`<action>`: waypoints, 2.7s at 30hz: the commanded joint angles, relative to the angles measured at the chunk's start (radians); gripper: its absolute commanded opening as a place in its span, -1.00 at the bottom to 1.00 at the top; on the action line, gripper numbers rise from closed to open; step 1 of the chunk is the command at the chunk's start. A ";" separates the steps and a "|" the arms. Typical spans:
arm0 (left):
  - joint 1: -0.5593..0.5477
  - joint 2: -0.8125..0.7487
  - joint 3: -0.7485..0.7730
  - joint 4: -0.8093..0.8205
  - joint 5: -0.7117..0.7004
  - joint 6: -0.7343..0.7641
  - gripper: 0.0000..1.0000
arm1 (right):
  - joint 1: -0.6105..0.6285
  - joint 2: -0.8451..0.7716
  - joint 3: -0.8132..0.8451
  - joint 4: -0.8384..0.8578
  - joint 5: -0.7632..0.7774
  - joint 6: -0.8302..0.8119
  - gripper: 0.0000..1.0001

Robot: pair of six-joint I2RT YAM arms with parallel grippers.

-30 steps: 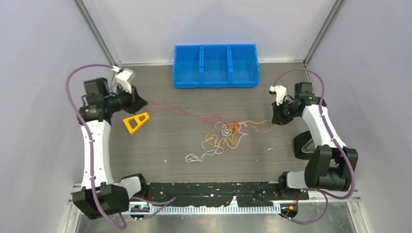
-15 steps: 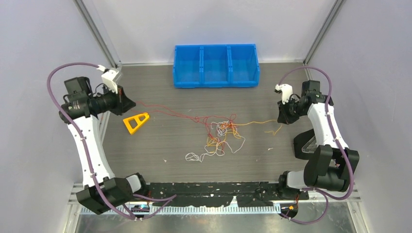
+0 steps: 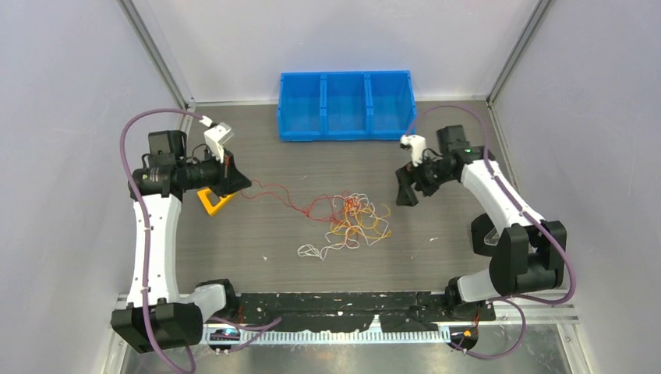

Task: Untangle the cables

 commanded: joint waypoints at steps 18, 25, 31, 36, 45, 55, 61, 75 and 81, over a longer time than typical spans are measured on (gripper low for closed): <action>0.084 0.006 0.031 0.106 -0.005 -0.152 -1.00 | 0.486 0.409 0.089 0.409 0.369 0.325 0.03; 0.312 0.045 0.255 -0.107 0.060 0.016 -1.00 | 0.307 0.258 -0.065 0.325 0.428 0.193 -0.53; 0.425 0.073 0.361 -0.158 0.049 0.080 -1.00 | 0.180 0.158 -0.138 0.262 0.406 0.088 -0.70; 0.468 0.100 0.435 -0.149 0.051 0.065 -1.00 | 0.120 0.113 -0.165 0.214 0.383 0.029 -0.70; 0.475 0.136 0.535 -0.128 0.032 0.035 -1.00 | 0.056 0.107 -0.161 0.174 0.367 -0.034 -0.26; 0.403 0.113 0.493 -0.236 0.223 0.040 -1.00 | 0.037 0.041 -0.082 0.092 0.178 -0.102 0.28; 0.283 0.027 0.363 -0.069 0.212 -0.120 -1.00 | 0.207 -0.075 -0.007 0.173 -0.007 -0.013 0.78; 0.240 0.034 0.407 -0.029 0.220 -0.219 -1.00 | 0.580 0.300 0.197 0.581 -0.015 0.275 0.72; 0.247 0.032 0.464 0.009 0.188 -0.262 -1.00 | 0.612 0.463 0.259 0.603 0.093 0.298 0.36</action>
